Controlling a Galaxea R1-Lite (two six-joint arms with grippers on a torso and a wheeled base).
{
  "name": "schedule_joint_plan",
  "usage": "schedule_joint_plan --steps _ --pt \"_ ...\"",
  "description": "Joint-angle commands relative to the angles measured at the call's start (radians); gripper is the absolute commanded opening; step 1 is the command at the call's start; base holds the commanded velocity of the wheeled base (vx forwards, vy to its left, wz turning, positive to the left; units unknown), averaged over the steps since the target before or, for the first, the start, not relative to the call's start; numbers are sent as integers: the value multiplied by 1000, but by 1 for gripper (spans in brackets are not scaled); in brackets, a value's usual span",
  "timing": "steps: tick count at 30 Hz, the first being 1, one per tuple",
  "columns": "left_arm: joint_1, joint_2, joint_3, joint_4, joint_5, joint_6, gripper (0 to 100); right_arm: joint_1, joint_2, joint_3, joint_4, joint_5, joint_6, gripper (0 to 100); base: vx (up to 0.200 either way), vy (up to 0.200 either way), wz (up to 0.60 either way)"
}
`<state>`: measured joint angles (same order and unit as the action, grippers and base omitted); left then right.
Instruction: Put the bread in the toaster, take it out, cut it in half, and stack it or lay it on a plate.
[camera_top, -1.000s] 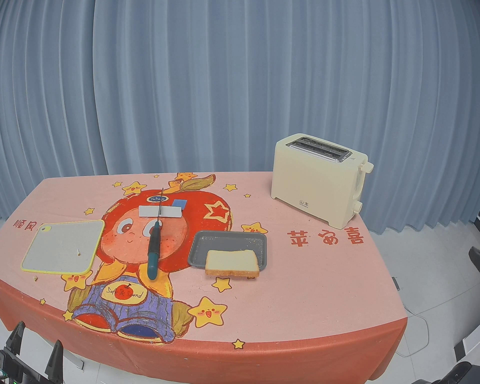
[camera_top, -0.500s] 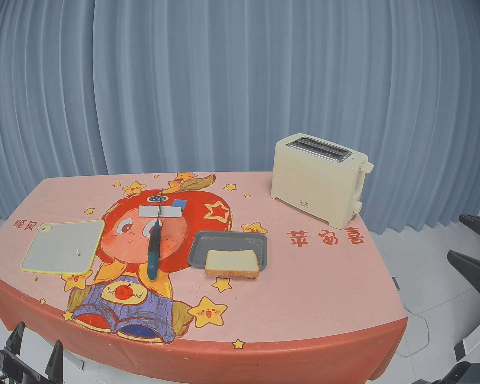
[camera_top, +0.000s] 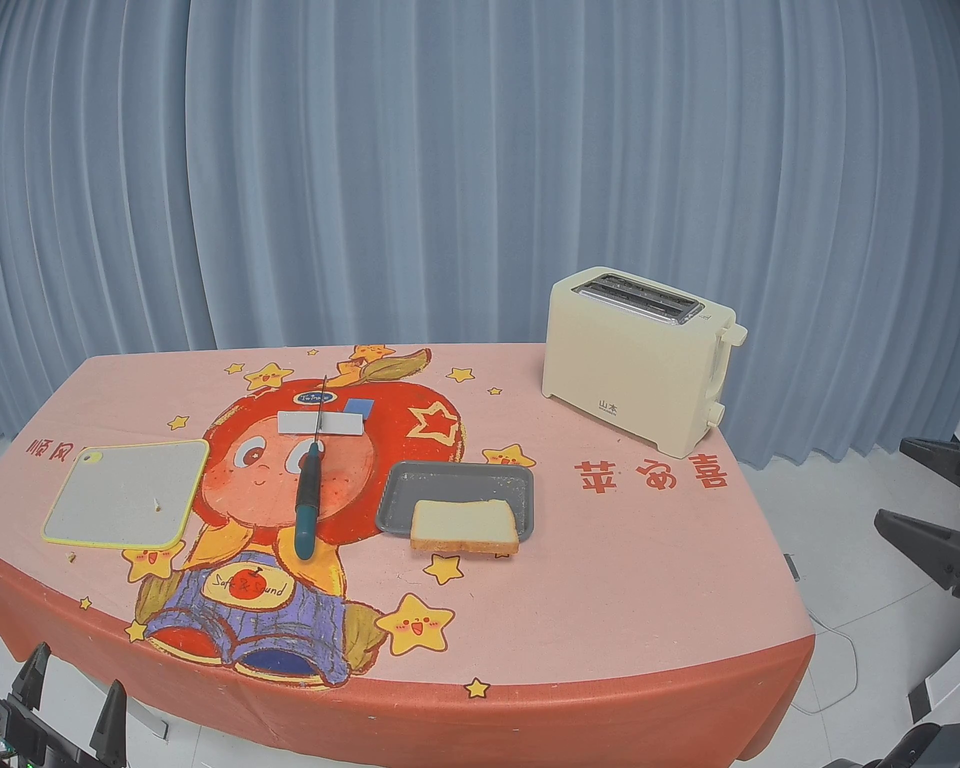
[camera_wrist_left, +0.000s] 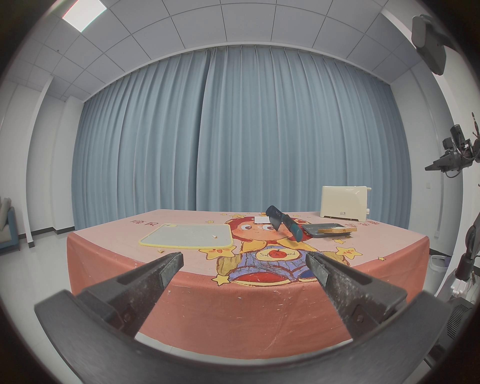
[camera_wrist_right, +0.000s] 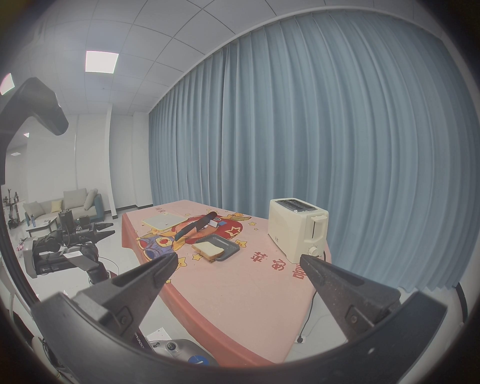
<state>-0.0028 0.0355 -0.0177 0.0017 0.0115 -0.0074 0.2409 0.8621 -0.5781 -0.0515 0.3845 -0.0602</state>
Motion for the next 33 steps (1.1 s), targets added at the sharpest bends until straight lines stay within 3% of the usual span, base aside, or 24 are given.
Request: schedule_joint_plan --steps 1,10,14,29,33 --pt "0 0 18 0 1 0 100 -2 25 -3 -2 1 3 100 0 0 0" --pt "0 0 18 0 1 0 100 -5 31 1 -1 1 7 100 0 0 0" --pt "0 0 18 0 1 0 100 2 38 -2 -1 -1 42 100 0 0 0" --pt "0 0 18 0 1 0 100 6 43 3 1 -3 45 100 0 0 0" --pt "0 0 18 0 1 0 100 6 81 0 -1 -3 68 100 0 0 0"
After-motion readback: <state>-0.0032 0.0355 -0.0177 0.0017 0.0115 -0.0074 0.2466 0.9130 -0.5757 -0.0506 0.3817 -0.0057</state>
